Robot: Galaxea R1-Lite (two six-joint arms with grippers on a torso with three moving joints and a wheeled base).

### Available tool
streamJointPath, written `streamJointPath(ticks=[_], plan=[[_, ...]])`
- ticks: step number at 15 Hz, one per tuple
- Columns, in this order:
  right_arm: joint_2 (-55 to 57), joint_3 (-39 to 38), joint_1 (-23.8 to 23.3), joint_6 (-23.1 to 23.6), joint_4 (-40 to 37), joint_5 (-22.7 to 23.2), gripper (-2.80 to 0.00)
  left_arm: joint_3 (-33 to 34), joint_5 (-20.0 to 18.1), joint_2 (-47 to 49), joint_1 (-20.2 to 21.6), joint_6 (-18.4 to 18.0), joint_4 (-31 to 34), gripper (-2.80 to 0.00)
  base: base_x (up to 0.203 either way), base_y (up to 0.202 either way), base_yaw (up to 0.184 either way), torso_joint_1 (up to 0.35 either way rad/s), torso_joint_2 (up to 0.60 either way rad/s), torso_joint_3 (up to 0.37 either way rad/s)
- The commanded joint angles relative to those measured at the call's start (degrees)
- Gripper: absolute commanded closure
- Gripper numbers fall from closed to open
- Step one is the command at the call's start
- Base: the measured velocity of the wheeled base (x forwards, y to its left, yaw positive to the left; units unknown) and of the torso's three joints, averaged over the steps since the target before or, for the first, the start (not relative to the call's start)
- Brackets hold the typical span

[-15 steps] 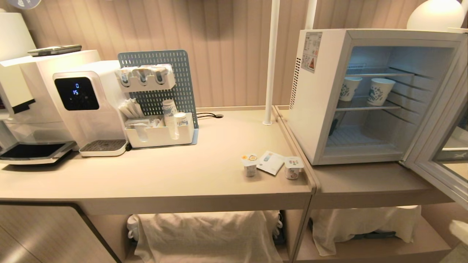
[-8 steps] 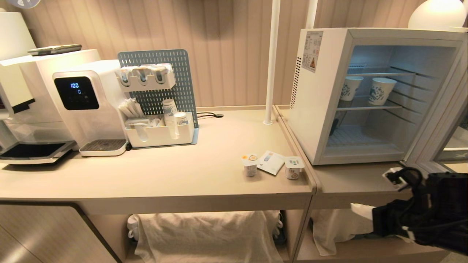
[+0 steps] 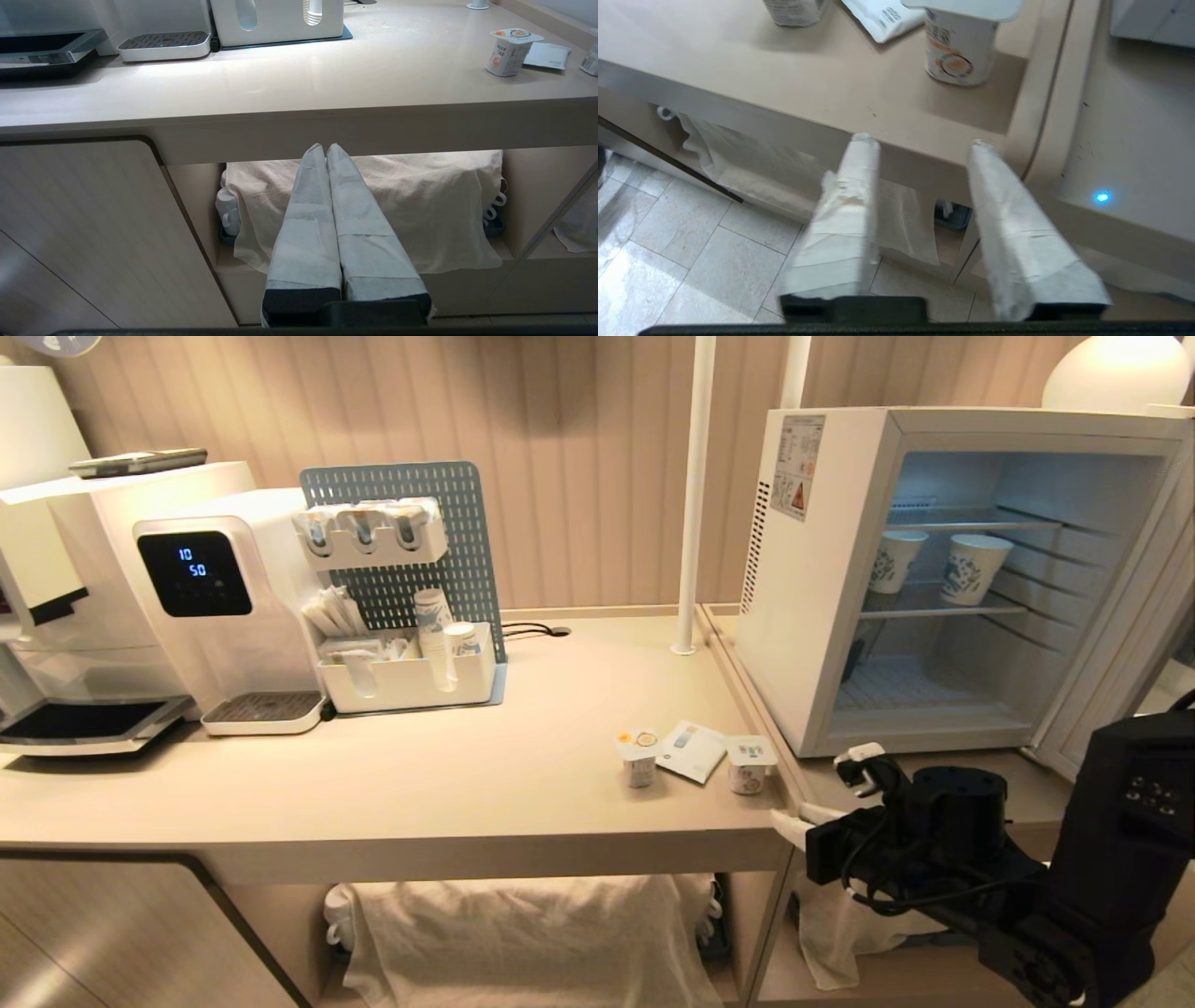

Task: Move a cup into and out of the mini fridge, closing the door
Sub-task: Put the yoghurt in the freezer

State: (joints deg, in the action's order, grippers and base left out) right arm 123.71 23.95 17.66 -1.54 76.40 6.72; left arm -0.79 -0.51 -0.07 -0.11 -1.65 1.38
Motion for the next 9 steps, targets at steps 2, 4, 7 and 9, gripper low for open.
streamJointPath(ticks=[2,4,7,9], plan=[[2.11,4.16,0.55,0.03,0.23,-0.36,-2.80,0.00,-0.02,-0.03,0.02,0.50,0.02,0.00,0.000,0.000,0.000,0.000,0.00,0.000],[5.07,7.71,0.47,0.09,0.17,-0.83,-2.80,0.00,-0.02,-0.02,0.02,0.57,0.02,0.00,0.000,0.000,0.000,0.000,0.00,0.000],[10.33,13.67,-0.11,0.28,-0.12,-4.53,-2.80,0.00,-0.02,-0.08,0.02,0.66,0.02,0.00,0.000,0.000,0.000,0.000,0.00,0.000],[12.66,17.29,-0.35,0.38,-1.52,-5.25,-2.80,0.00,-0.02,-0.10,0.02,0.68,0.02,0.00,0.000,0.000,0.000,0.000,0.00,0.000]])
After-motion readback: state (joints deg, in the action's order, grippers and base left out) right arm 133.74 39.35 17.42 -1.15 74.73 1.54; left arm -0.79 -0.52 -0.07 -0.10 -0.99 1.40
